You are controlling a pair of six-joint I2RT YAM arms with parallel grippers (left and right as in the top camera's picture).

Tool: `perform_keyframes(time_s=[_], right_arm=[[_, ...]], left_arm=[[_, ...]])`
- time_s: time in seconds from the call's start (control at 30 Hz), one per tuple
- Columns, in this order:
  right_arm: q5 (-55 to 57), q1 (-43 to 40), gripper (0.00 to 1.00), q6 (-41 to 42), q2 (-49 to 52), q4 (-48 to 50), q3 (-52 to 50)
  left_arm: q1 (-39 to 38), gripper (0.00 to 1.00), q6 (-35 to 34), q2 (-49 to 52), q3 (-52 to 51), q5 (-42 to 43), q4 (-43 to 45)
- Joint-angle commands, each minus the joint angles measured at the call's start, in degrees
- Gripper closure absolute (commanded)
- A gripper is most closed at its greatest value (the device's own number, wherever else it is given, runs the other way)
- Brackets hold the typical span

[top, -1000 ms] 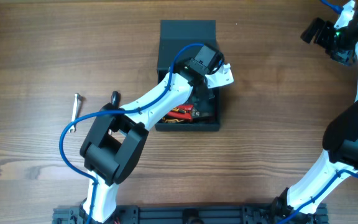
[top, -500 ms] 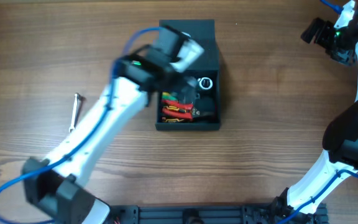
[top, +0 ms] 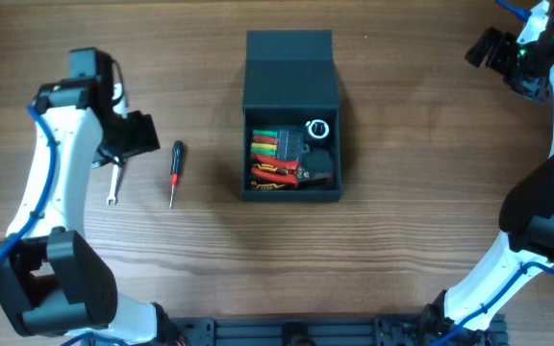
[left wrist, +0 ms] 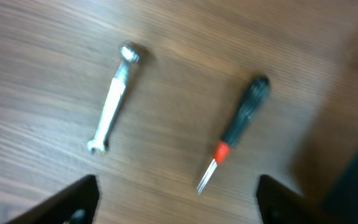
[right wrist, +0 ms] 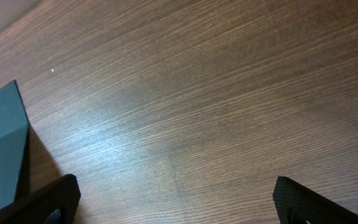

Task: Pack container
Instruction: 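Lower the left gripper onto the small silver wrench and grasp it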

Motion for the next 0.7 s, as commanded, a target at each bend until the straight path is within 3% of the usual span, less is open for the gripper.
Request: perform_keyframes(time_s=[0.0, 0.13, 0.33, 0.5, 0.67], right_arm=[[-0.3, 0.1, 0.0, 1.1, -0.4, 0.2, 0.7], [-0.3, 0.1, 0.0, 1.1, -0.4, 0.2, 0.7], [-0.3, 0.1, 0.0, 1.1, -0.4, 0.2, 0.7], [-0.3, 0.1, 0.0, 1.1, -0.4, 0.2, 0.7], [-0.3, 0.1, 0.0, 1.1, -0.4, 0.2, 0.7]], left_arm=[[3.9, 0.09, 5.3, 1.0, -4.5, 0.7, 6.1], [6.5, 0.12, 12.7, 3.3, -6.7, 0.7, 13.9], [8.5, 0.14, 13.0, 12.0, -6.7, 0.5, 22.7], [8.5, 0.15, 19.5, 17.7, -6.7, 0.5, 24.6], [8.5, 0.26, 26.5, 20.7, -6.7, 0.5, 25.3]])
